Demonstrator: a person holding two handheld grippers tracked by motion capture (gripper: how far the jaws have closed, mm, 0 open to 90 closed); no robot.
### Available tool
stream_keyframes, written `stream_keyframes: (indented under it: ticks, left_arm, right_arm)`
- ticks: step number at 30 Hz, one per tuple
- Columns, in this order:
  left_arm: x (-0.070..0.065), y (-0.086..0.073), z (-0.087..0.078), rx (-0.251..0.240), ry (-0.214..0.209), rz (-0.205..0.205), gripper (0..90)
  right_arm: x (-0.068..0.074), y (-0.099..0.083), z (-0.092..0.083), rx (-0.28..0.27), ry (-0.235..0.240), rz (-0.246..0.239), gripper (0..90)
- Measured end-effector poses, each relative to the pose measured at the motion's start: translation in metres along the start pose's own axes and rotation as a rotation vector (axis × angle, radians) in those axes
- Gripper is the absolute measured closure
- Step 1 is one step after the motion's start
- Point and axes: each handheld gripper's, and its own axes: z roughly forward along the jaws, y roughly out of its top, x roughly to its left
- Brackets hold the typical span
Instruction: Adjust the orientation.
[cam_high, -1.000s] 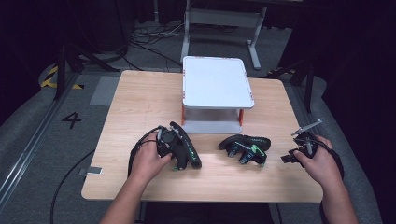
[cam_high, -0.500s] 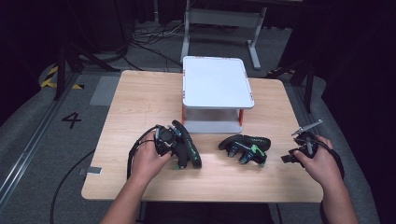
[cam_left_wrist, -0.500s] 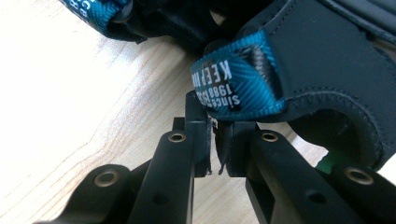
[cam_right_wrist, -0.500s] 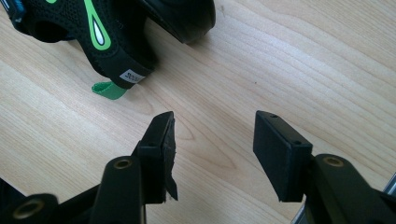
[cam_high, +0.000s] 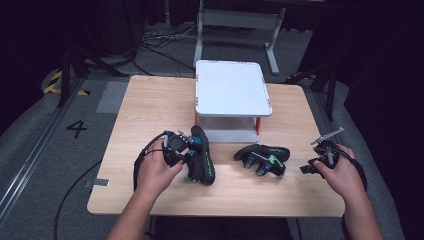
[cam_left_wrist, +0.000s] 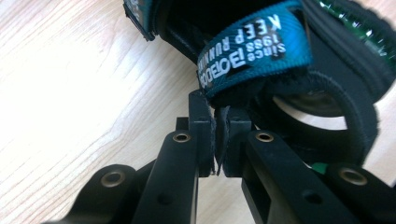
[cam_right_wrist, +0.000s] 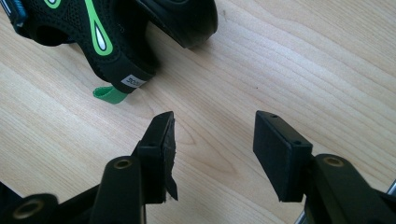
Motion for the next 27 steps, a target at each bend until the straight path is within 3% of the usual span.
stream_keyframes:
  ticks: [7,9,12,13,16,18,20,22,24,27]
  left_arm:
    - [-0.017,0.01,-0.019,0.028,0.007,-0.038,86.2]
    - [-0.025,0.014,-0.021,0.04,0.015,-0.027,86.3]
    - [-0.034,0.022,-0.008,0.079,0.007,-0.003,86.3]
    - [-0.036,0.023,-0.003,0.069,-0.005,0.0,86.3]
    - [-0.041,0.026,-0.004,0.081,0.004,0.013,86.3]
    - [-0.047,0.028,-0.002,0.093,-0.006,0.034,86.0]
    - [-0.053,0.029,-0.002,0.101,-0.03,0.082,85.1]
    - [-0.055,0.03,-0.001,0.103,-0.042,0.095,83.4]
    - [-0.059,0.032,0.001,0.111,-0.115,0.126,81.1]
    - [-0.064,0.037,0.003,0.1,-0.111,0.158,66.5]
  right_arm:
    - [-0.001,-0.006,-0.003,-0.005,-0.009,0.01,49.7]
    - [-0.002,-0.009,-0.005,-0.006,-0.014,0.017,49.3]
    - [-0.003,-0.013,-0.005,-0.002,-0.018,0.021,48.6]
    - [-0.003,-0.013,-0.004,0.0,-0.018,0.025,48.6]
    - [-0.002,-0.014,-0.005,-0.002,-0.019,0.02,48.5]
    - [-0.002,-0.015,-0.005,-0.003,-0.021,0.02,48.3]
    - [-0.002,-0.015,-0.005,-0.004,-0.022,0.02,48.2]
    - [-0.001,-0.015,-0.006,-0.006,-0.022,0.019,48.2]
    - [-0.001,-0.014,-0.005,-0.004,-0.021,0.018,47.6]
    - [-0.001,-0.014,-0.004,-0.001,-0.022,0.015,47.3]
